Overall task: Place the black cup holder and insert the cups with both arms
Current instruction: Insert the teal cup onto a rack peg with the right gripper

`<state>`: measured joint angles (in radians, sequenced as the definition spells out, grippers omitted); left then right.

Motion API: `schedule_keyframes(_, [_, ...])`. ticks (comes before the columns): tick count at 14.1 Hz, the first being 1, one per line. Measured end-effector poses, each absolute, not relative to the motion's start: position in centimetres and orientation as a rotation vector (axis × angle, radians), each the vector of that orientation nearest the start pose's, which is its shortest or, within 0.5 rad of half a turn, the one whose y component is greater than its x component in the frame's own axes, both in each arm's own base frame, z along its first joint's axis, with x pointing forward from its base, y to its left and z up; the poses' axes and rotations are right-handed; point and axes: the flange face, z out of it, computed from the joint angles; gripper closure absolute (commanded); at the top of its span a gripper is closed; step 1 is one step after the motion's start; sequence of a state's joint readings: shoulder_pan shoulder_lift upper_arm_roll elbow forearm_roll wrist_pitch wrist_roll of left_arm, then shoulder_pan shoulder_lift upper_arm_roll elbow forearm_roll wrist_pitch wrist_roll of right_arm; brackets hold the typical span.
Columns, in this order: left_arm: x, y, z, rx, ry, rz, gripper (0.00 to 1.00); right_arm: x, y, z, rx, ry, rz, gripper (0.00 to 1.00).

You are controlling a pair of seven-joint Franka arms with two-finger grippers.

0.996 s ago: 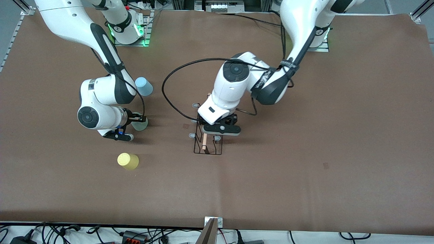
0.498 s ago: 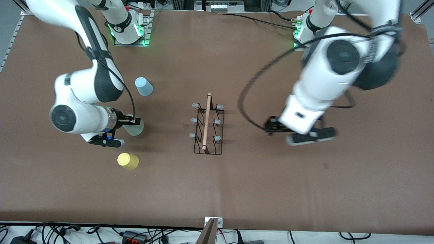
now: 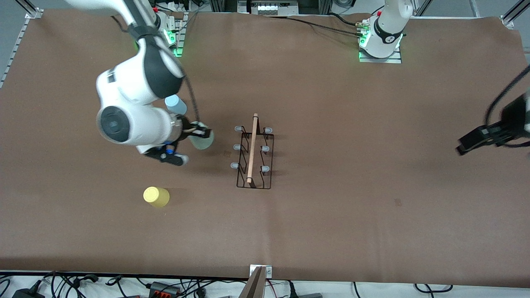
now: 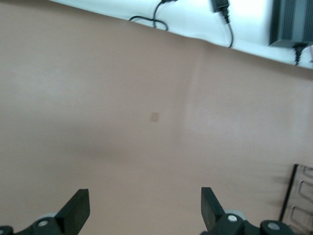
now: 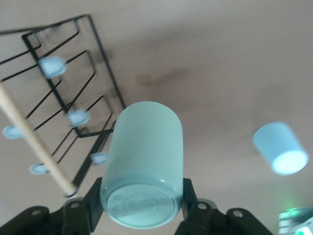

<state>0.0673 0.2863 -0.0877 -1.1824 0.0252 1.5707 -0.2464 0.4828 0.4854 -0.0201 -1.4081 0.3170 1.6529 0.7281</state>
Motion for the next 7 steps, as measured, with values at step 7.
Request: schedule_keyframes(7, [64.0,0.3,62.5,-3.127,-0.346,-0.115,0.00,56.1,39.6,39.7,-2.882,0.643,0.578,0.82])
